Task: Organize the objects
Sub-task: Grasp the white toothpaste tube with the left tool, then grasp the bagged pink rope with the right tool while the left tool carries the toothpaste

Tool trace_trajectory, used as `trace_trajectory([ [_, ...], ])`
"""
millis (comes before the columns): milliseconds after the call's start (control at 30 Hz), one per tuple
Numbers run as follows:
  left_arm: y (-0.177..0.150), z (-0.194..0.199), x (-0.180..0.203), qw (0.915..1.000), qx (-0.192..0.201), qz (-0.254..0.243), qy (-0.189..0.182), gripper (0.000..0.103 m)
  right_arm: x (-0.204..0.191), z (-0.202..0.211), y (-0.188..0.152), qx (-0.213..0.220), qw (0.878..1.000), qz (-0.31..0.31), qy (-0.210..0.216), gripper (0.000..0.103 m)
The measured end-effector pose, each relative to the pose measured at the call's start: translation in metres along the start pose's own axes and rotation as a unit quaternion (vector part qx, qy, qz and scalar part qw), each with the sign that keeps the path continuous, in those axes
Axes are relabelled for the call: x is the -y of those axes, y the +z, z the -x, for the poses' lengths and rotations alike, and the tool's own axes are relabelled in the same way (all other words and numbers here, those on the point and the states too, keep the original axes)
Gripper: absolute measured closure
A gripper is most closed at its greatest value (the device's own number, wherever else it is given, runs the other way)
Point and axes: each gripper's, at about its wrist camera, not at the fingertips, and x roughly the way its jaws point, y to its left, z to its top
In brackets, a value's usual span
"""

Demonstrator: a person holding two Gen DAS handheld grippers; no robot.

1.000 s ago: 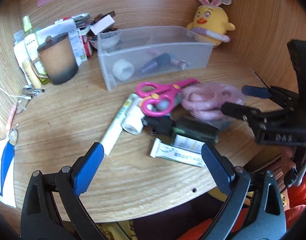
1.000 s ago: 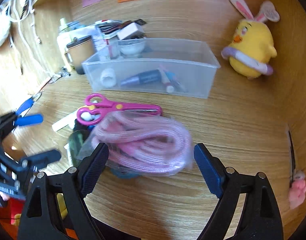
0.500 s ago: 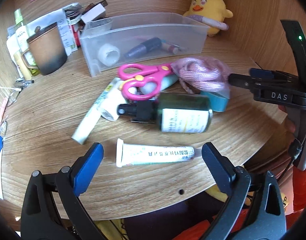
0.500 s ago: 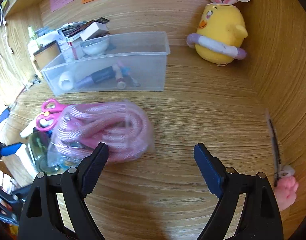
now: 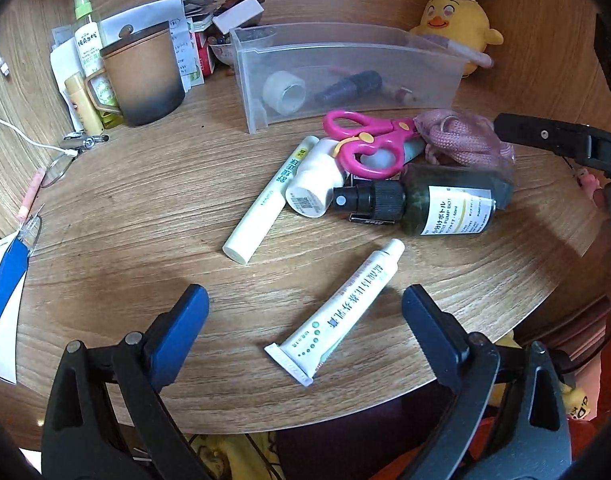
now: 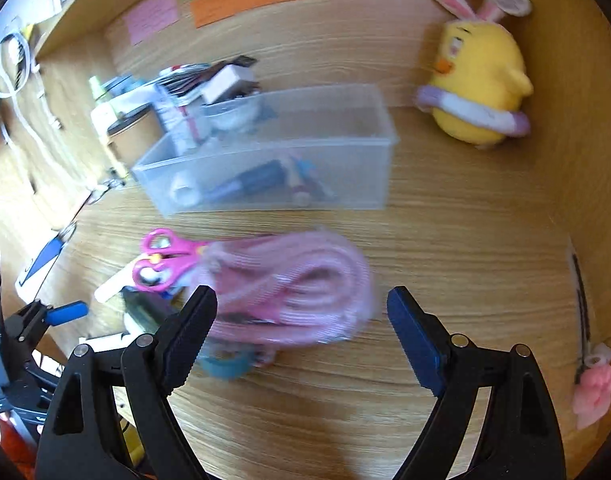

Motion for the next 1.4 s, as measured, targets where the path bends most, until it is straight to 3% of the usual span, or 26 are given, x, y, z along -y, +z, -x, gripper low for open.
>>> trace_trajectory([
  [33, 0.0, 0.002, 0.0, 1.0, 0.004, -0.001, -0.006, 0.016, -0.009, -0.002, 0.002, 0.001, 1.0, 0.008, 0.0, 0.018],
  [100, 0.001, 0.005, 0.002, 0.9999, 0.01, -0.008, -0.009, 0.036, -0.022, -0.008, 0.004, -0.001, 1.0, 0.024, -0.005, 0.018],
  [200, 0.004, 0.006, 0.004, 0.9997, 0.013, -0.015, -0.015, 0.062, -0.035, -0.017, 0.001, -0.008, 0.997, 0.059, -0.04, 0.018],
  [367, 0.004, 0.008, 0.001, 0.9996, 0.015, -0.02, -0.014, 0.087, -0.015, -0.021, -0.005, -0.024, 0.998, 0.037, -0.047, 0.02],
  [567, 0.007, 0.007, -0.006, 0.9998, 0.015, -0.004, -0.016, 0.088, 0.022, -0.006, -0.01, -0.025, 0.998, -0.01, -0.053, 0.026],
  [800, 0.015, 0.019, -0.01, 0.9993, 0.035, -0.001, -0.009, 0.088, 0.069, 0.002, -0.024, -0.047, 0.992, -0.062, -0.101, 0.029],
  [933, 0.025, 0.027, -0.013, 0.9985, 0.055, 0.003, -0.005, 0.088, 0.085, 0.008, -0.019, -0.041, 0.99, -0.118, -0.069, 0.029],
  [1067, 0.039, 0.031, -0.018, 0.9971, 0.075, 0.013, -0.001, 0.088, 0.071, -0.003, -0.005, -0.037, 0.989, -0.138, -0.039, 0.013],
  [1133, 0.043, 0.033, -0.021, 0.9964, 0.083, 0.019, -0.003, 0.088, 0.056, -0.022, 0.0, -0.06, 0.99, -0.125, -0.025, 0.012],
  [1267, 0.049, 0.035, -0.023, 0.9953, 0.094, 0.023, -0.005, 0.088, 0.045, -0.046, 0.007, -0.078, 0.988, -0.128, -0.032, 0.002],
  [1400, 0.056, 0.032, -0.024, 0.9946, 0.101, 0.023, -0.009, 0.088, 0.043, -0.056, 0.015, -0.074, 0.986, -0.146, -0.043, 0.0],
])
